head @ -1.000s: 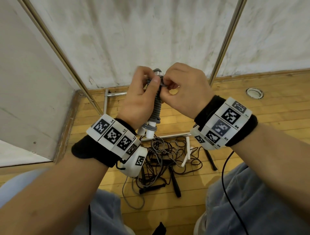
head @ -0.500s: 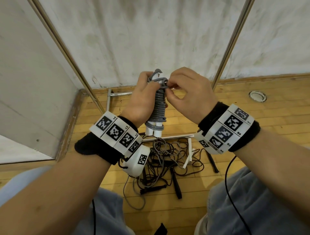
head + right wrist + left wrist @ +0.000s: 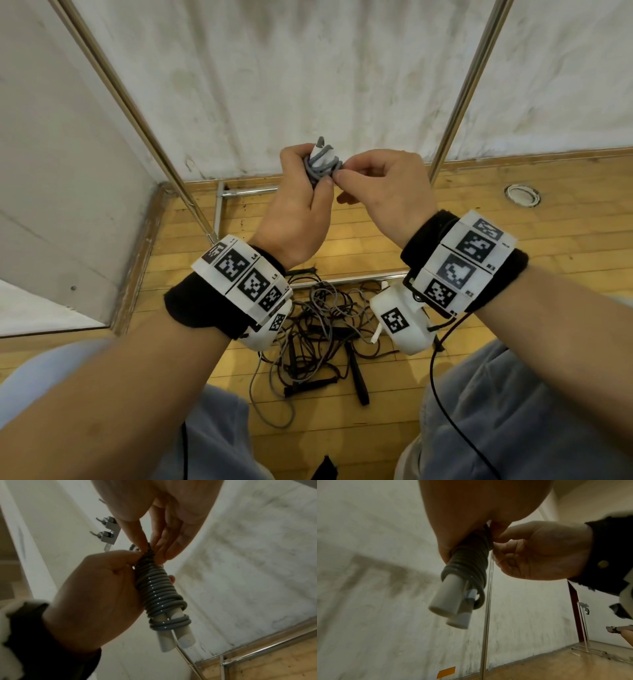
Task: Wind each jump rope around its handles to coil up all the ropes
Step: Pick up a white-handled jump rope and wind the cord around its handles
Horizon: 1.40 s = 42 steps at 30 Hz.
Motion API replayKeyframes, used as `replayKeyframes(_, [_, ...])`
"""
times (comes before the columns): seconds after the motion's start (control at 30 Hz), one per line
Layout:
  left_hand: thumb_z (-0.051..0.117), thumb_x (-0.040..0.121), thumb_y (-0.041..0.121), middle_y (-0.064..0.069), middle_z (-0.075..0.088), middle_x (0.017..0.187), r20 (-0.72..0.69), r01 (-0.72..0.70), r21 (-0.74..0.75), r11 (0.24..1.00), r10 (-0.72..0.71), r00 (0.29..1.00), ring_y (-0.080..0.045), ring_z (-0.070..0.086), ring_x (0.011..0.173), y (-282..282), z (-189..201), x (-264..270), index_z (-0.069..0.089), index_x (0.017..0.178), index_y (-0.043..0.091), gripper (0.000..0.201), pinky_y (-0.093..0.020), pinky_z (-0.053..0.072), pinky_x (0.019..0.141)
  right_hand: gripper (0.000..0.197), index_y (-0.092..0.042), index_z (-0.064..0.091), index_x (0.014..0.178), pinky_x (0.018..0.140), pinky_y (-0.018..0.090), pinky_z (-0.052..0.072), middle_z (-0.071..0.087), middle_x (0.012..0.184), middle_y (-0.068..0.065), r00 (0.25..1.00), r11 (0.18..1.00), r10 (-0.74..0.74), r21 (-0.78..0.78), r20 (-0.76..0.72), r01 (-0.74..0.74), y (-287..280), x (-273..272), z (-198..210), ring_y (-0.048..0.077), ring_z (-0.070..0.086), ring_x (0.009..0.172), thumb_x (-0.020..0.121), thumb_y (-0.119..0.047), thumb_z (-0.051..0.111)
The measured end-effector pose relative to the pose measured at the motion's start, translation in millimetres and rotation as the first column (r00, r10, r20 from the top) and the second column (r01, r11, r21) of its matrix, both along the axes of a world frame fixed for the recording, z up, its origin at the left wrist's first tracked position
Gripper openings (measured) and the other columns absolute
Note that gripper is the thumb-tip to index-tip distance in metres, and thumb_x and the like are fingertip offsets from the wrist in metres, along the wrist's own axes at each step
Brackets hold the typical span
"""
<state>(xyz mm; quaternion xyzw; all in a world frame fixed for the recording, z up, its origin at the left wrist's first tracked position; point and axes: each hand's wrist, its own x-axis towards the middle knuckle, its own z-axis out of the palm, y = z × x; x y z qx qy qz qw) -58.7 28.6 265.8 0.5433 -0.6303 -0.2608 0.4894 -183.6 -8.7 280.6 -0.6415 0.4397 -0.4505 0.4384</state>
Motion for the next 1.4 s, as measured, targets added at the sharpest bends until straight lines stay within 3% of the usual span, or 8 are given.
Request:
replayKeyframes(0.17, [0.04, 0.089, 0.023, 0.009, 0.048, 0.068, -0.051, -0.052, -0.023, 0.998, 0.05, 0.997, -0.003, 0.045, 0.044, 0, -1, -7, 0.033, 0.105, 0.024, 0.018, -0.028, 0.036, 0.048, 0.019, -0.008, 0.059, 0.059, 0.051, 0.031, 0.05, 0.054, 0.05, 0.001, 0.997, 0.992, -0.076, 0.102, 0.023, 0.074, -1, 3, 1, 0.014, 0.058, 0.044, 0.076, -0.016, 0.059])
replayKeyframes(0.37, [0.044, 0.082, 0.031, 0.009, 0.051, 0.06, -0.048, -0.155, -0.017, 0.988, 0.154, 0.987, -0.006, 0.046, 0.046, 0, -2, -7, 0.038, 0.092, 0.033, 0.012, -0.033, 0.038, 0.048, 0.023, -0.006, 0.053, 0.064, 0.048, 0.027, 0.043, 0.047, 0.049, 0.0, 0.993, 0.935, -0.019, 0.354, 0.116, -0.024, -7, 6, -2, 0.019, 0.049, 0.039, 0.085, -0.014, 0.051])
replayKeyframes(0.5, [0.054, 0.086, 0.046, 0.011, 0.055, 0.058, -0.064, -0.227, -0.007, 0.974, 0.226, 0.972, -0.012, 0.057, 0.052, 0, 2, -9, 0.045, 0.08, 0.032, 0.018, -0.029, 0.046, 0.049, 0.023, -0.003, 0.059, 0.072, 0.047, 0.025, 0.047, 0.054, 0.054, 0.002, 0.996, 0.934, 0.023, 0.354, 0.088, -0.053, -8, 6, -3, 0.017, 0.055, 0.042, 0.09, -0.015, 0.051])
replayKeyframes(0.67, [0.062, 0.091, 0.03, 0.002, 0.056, 0.059, -0.217, -0.213, 0.087, 0.973, 0.227, 0.949, -0.015, 0.056, 0.039, -4, 6, -11, 0.046, 0.079, 0.021, 0.021, -0.022, 0.043, 0.037, 0.019, -0.002, 0.058, 0.073, 0.044, 0.024, 0.045, 0.053, 0.052, 0.003, 0.986, 0.925, 0.013, 0.373, 0.166, -0.075, -19, -2, 1, 0.017, 0.053, 0.042, 0.091, -0.009, 0.055])
replayKeyframes(0.83, [0.055, 0.095, 0.032, -0.006, 0.062, 0.074, -0.167, -0.183, 0.129, 0.975, 0.203, 0.965, -0.012, 0.057, 0.041, -5, 3, -9, 0.045, 0.086, 0.022, 0.016, -0.025, 0.045, 0.04, 0.024, -0.005, 0.061, 0.075, 0.05, 0.028, 0.049, 0.053, 0.061, 0.005, 0.997, 0.957, 0.026, 0.286, 0.076, -0.047, -17, 1, -7, 0.018, 0.056, 0.044, 0.094, -0.018, 0.053])
replayKeyframes(0.93, [0.052, 0.096, 0.032, -0.002, 0.063, 0.075, -0.086, -0.199, 0.109, 0.974, 0.209, 0.974, -0.009, 0.056, 0.041, -5, 1, -5, 0.05, 0.09, 0.021, 0.013, -0.026, 0.048, 0.041, 0.031, 0.001, 0.065, 0.081, 0.049, 0.027, 0.051, 0.055, 0.056, 0.003, 0.995, 0.953, 0.095, 0.285, 0.028, -0.099, -12, 7, -11, 0.016, 0.056, 0.043, 0.094, -0.026, 0.053])
replayKeyframes(1.17, [0.058, 0.092, 0.034, -0.002, 0.065, 0.061, -0.184, -0.161, 0.171, 0.972, 0.192, 0.964, -0.016, 0.058, 0.041, -4, 6, -12, 0.06, 0.089, 0.005, 0.028, -0.03, 0.05, 0.042, 0.037, -0.009, 0.051, 0.058, 0.041, 0.023, 0.035, 0.041, 0.047, 0.0, 0.996, 0.941, -0.003, 0.338, 0.088, -0.028, -22, 3, -6, 0.015, 0.039, 0.037, 0.095, -0.016, 0.05])
replayKeyframes(1.4, [0.054, 0.096, 0.031, -0.006, 0.059, 0.068, -0.332, -0.065, 0.191, 0.979, 0.127, 0.935, -0.016, 0.058, 0.045, -5, 6, -10, 0.054, 0.089, 0.016, 0.017, -0.025, 0.047, 0.044, 0.038, -0.007, 0.058, 0.06, 0.046, 0.027, 0.039, 0.045, 0.045, 0.0, 1.0, 0.97, 0.013, 0.243, 0.028, -0.02, -30, 0, -7, 0.018, 0.044, 0.04, 0.095, -0.02, 0.05])
